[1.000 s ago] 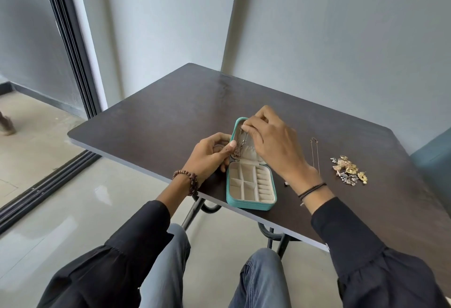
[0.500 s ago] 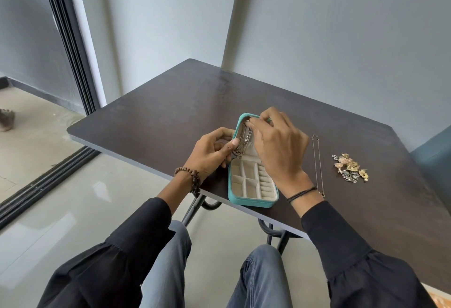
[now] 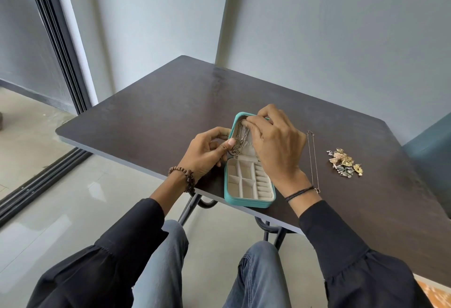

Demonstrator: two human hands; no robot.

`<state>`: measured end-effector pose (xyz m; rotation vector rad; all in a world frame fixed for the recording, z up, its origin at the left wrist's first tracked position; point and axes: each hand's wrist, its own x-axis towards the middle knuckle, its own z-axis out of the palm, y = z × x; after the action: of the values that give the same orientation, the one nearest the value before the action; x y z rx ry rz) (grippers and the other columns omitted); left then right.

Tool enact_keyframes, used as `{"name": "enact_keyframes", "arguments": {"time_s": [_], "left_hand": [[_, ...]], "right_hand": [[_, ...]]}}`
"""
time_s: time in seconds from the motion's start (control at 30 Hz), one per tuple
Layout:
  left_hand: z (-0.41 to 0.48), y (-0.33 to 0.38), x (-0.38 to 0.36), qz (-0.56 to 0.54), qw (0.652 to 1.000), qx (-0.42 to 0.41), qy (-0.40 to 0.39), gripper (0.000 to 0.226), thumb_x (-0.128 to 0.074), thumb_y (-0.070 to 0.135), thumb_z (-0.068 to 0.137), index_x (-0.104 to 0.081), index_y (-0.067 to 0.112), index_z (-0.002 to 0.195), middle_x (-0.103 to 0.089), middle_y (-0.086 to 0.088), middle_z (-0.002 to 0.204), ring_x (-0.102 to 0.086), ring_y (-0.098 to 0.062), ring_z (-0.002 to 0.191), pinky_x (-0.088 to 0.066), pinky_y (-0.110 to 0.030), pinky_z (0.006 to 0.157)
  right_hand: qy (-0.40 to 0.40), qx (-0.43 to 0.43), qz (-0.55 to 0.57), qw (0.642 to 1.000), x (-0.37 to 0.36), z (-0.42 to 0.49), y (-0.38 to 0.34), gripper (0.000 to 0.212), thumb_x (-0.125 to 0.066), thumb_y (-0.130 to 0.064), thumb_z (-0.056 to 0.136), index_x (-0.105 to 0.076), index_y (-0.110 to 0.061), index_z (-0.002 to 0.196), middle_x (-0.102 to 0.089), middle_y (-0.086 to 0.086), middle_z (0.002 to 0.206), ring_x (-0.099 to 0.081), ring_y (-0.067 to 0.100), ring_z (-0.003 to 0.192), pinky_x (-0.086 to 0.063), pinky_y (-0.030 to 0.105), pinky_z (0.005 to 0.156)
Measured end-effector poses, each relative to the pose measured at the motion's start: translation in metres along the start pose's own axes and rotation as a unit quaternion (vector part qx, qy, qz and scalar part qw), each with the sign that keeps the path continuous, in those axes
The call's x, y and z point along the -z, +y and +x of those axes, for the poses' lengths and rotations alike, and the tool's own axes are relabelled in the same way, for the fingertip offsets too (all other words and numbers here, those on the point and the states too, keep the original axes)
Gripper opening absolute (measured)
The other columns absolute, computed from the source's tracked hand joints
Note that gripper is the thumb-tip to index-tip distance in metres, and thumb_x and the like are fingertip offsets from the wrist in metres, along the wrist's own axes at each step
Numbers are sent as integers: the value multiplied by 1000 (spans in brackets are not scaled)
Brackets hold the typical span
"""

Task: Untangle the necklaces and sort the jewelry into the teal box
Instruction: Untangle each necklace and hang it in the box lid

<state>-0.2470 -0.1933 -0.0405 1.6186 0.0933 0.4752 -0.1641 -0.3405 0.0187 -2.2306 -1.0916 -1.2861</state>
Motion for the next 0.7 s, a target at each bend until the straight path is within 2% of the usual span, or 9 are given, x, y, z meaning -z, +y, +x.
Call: {"name": "enact_keyframes", "arguments": {"time_s": [0.07, 0.2, 0.33, 0.47, 0.6, 0.7], "left_hand": [[-1, 0, 0, 5, 1000, -2, -3, 25, -64, 24, 95, -65, 11, 117, -72, -6, 101, -59, -11, 64, -49, -21, 53], [-1, 0, 0, 3, 1000, -5, 1, 25, -64, 23, 96, -65, 11, 117, -72, -4, 95, -59, -12, 64, -50, -23, 53], [0, -1, 0, -10, 1000, -7, -2, 24, -64, 22, 96, -65, 12, 118, -71, -2, 92, -58, -13, 64, -49, -24, 54], [1, -1, 1, -11, 1000, -9, -5, 26, -64, 23, 95, -65, 12, 119, -70, 0, 95, -59, -12, 64, -49, -24, 54], [0, -2, 0, -6, 1000, -9, -5, 26, -64, 21, 95, -65, 11, 119, -70, 1, 94, -59, -11, 63, -48, -23, 53], [0, -1, 0, -2, 1000, -8, -3, 27, -64, 22, 96, -65, 11, 120, -71, -1, 94, -59, -11, 63, -49, -22, 53]], "right_hand": [[-11, 13, -24, 1000, -3, -4, 1, 3, -74, -24, 92, -74, -26, 89, -61, -8, 88, -56, 14, 72, -31, 23, 46], [-21, 12, -53, 998, -5, -7, -1, 15, -74, -12, 88, -72, -27, 92, -61, -8, 91, -54, 13, 76, -28, 23, 47], [13, 1, -16, 1000, -1, -4, -3, 8, -71, -21, 94, -75, -27, 89, -64, -8, 88, -58, 13, 73, -32, 24, 45], [12, 8, -19, 1000, 0, -3, -4, 20, -61, -31, 102, -74, -22, 90, -64, -7, 90, -60, 12, 72, -35, 25, 44], [-10, 25, -43, 999, -2, -5, -5, 15, -61, -24, 103, -69, -18, 91, -61, -5, 91, -59, 11, 72, -30, 23, 46], [-33, 30, -47, 998, -4, -8, -7, 6, -65, -14, 99, -67, -15, 93, -58, -2, 92, -58, 14, 70, -34, 25, 44]]}}
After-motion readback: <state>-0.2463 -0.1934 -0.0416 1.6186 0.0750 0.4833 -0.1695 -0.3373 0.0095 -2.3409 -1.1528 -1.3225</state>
